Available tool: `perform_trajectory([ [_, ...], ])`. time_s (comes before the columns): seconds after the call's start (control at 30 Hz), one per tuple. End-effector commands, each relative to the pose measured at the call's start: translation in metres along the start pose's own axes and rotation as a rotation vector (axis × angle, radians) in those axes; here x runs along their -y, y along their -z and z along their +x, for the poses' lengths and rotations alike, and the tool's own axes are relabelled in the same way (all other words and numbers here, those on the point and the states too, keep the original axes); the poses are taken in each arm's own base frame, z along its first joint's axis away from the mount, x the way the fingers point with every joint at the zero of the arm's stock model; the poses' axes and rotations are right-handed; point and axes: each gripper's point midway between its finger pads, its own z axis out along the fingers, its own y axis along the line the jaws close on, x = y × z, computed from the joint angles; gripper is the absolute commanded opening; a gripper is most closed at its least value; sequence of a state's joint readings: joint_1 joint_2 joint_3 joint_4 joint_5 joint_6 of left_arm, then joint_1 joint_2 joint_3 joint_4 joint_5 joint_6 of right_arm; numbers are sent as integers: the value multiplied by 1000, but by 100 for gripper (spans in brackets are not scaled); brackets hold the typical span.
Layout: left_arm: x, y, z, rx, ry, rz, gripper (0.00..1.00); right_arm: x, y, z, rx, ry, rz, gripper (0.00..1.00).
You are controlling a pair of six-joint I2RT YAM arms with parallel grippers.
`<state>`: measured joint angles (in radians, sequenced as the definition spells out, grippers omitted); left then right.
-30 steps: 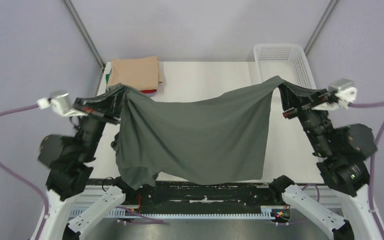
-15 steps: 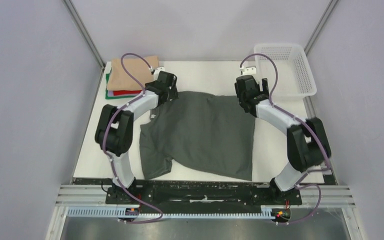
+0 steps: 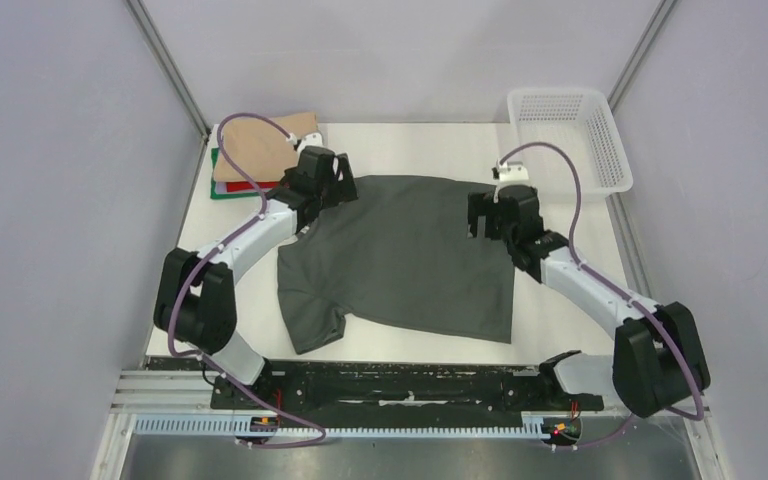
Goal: Fold and stack the t-shirts
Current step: Flatten out the tshirt
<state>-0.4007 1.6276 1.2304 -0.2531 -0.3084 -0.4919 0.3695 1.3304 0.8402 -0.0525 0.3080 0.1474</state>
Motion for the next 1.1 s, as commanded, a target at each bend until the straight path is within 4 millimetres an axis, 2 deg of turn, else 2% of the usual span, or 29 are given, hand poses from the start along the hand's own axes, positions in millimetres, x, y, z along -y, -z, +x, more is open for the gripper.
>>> perform_trajectory([
  [0.0, 7, 18, 41, -83, 48, 77, 100, -46, 26, 51, -81, -61, -267, 98],
  [0.13, 5, 29, 72, -127, 81, 131, 100, -51, 40, 91, -142, -83, -310, 98],
  [0.2, 3, 27, 89, -157, 98, 143, 100, -50, 40, 102, -147, -100, -310, 98],
  [0.37, 1, 10, 126, -253, 102, 141, 100, -40, 32, 140, -222, -113, -250, 98],
  [0.5, -1, -10, 145, -309, 93, 110, 100, -27, 20, 159, -274, -134, -178, 98],
  [0.6, 0, -24, 152, -337, 83, 88, 100, -15, 9, 165, -298, -149, -128, 98],
  [0.77, 6, -50, 150, -356, 59, 60, 100, 2, -11, 161, -307, -172, -62, 98],
  [0.9, 14, -69, 135, -344, 37, 51, 100, 12, -28, 139, -267, -184, -17, 98],
  [0.97, 23, -70, 119, -322, 25, 68, 100, 13, -32, 121, -229, -190, -17, 98],
  [1.07, 34, -54, 96, -280, 16, 111, 100, 9, -26, 95, -162, -197, -48, 98],
])
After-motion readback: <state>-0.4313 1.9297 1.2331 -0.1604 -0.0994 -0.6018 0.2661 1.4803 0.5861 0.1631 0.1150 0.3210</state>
